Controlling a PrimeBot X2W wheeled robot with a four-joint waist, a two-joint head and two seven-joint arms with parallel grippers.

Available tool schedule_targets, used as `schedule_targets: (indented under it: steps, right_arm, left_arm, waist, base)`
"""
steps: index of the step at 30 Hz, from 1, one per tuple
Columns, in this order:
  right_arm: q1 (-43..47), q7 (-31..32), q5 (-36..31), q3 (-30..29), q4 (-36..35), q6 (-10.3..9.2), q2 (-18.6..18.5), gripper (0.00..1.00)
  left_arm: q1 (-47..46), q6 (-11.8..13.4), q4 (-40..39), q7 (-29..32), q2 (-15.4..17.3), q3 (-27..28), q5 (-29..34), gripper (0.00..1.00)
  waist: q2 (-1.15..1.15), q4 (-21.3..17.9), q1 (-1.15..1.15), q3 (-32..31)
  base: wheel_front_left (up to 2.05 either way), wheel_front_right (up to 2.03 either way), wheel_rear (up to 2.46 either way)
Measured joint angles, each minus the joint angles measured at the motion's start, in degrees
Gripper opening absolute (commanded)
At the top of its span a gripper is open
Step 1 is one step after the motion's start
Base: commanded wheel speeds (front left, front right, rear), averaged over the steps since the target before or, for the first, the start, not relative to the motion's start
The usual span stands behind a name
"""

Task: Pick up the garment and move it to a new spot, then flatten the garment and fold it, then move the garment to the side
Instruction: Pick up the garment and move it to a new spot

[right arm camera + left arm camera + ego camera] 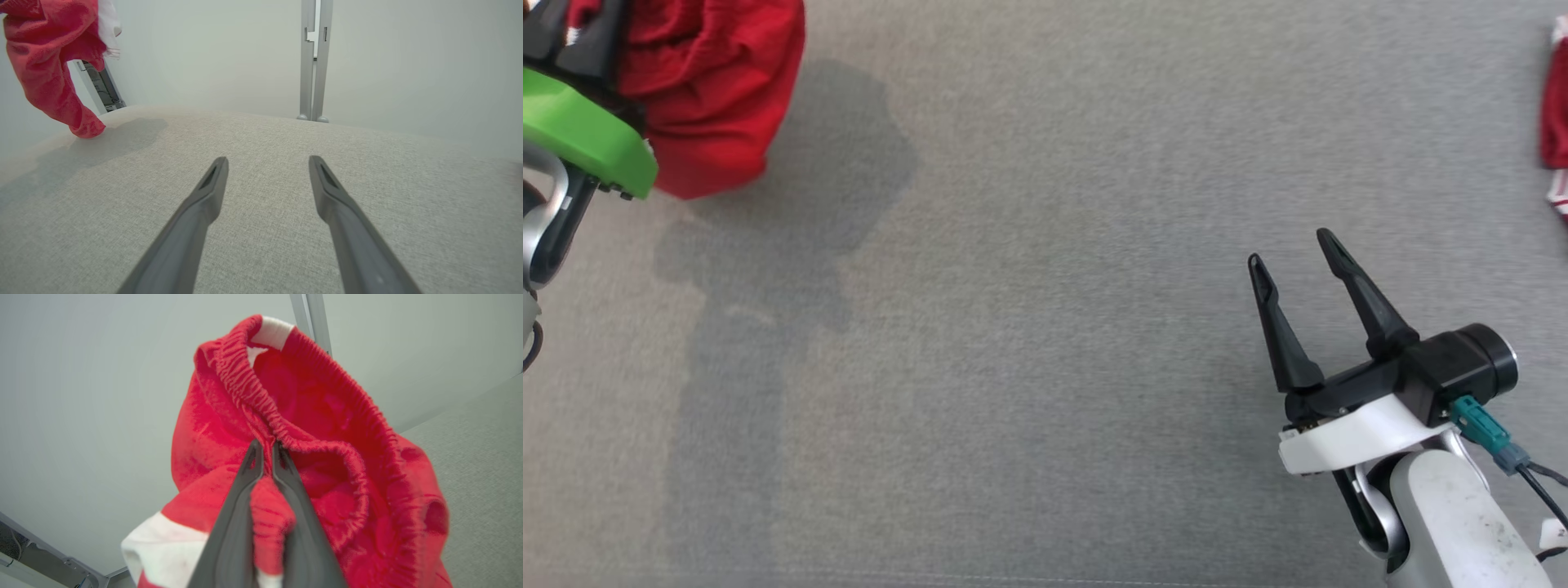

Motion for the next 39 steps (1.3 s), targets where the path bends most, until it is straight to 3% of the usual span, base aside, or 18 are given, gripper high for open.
schedule_targets:
  steps: [10, 14, 21, 28, 30, 33, 34, 35, 36, 39]
  right_arm:
    - [2.4, 0.0, 0.8, 0.1, 0.0, 0.00, 2.8, 1.00]
    - [2.5, 0.0, 0.8, -0.5, -0.4, 0.00, 3.7, 1.00]
    - [2.1, 0.0, 0.8, -1.2, -1.2, -0.01, 4.6, 1.00]
    - [1.1, 0.0, 0.6, -2.2, -1.8, -0.01, 5.3, 1.00]
    - [0.7, 0.0, 0.3, -2.1, -1.8, -0.01, 5.2, 1.00]
    - [0.2, 0.0, 0.1, -2.5, -1.9, 0.00, 5.0, 1.00]
    - [0.1, 0.0, 0.0, -2.6, -1.9, -0.01, 4.8, 1.00]
    - [0.1, 0.0, 0.0, -2.7, -1.9, -0.01, 4.7, 1.00]
    - [0.1, 0.0, -0.1, -2.7, -1.9, -0.01, 4.5, 1.00]
    - [0.5, 0.0, -0.3, -2.4, -1.6, -0.01, 4.2, 1.00]
  left_arm:
    - [-0.2, 0.0, -13.0, 4.2, -0.2, -3.4, 0.1, 0.00]
    - [-1.2, 0.0, -16.8, 5.4, -3.7, -5.5, 0.1, 0.00]
    - [0.5, 0.0, -16.4, 2.9, -9.3, -9.8, 0.7, 0.00]
    - [9.6, 0.0, -9.0, 0.0, -12.3, -15.9, 5.7, 0.00]
    - [11.7, 0.0, -8.0, 0.0, -12.7, -18.4, 10.2, 0.00]
    - [15.0, 0.1, -8.0, -0.2, -13.8, -16.2, 12.0, 0.00]
    - [16.2, 0.5, -8.5, -0.2, -14.0, -15.0, 13.4, 0.27]
    - [17.1, 0.9, -9.2, -0.2, -14.1, -14.0, 14.4, 0.87]
    - [18.2, 1.7, -10.3, -0.2, -14.3, -12.5, 15.5, 1.00]
    - [23.0, 4.7, -14.5, -0.3, -15.0, -7.3, 18.0, 1.00]
  waist:
    - [0.00, -10.8, -0.01, -6.8]
    - [0.00, -17.2, -0.01, -8.3]
    - [0.00, -24.2, -0.01, -7.7]
    - [0.00, -26.0, -0.01, -3.6]
    - [0.00, -25.6, -0.01, -2.1]
    - [0.00, -24.2, 0.00, -0.8]
    - [0.00, -23.7, -0.01, -0.6]
    - [0.00, -23.2, -0.01, -0.4]
    - [0.00, -22.6, -0.01, -0.3]
    - [0.00, -20.9, 0.00, -0.6]
  base:
    - [0.00, 0.00, 0.00]
    - [0.00, 0.00, 0.00]
    - [0.00, 0.00, 0.00]
    - [0.00, 0.00, 0.00]
    - [0.00, 0.00, 0.00]
    - [0.00, 0.00, 0.00]
    - [0.00, 0.00, 0.00]
    - [0.00, 0.00, 0.00]
    - [0.00, 0.00, 0.00]
    - [0.00, 0.00, 0.00]
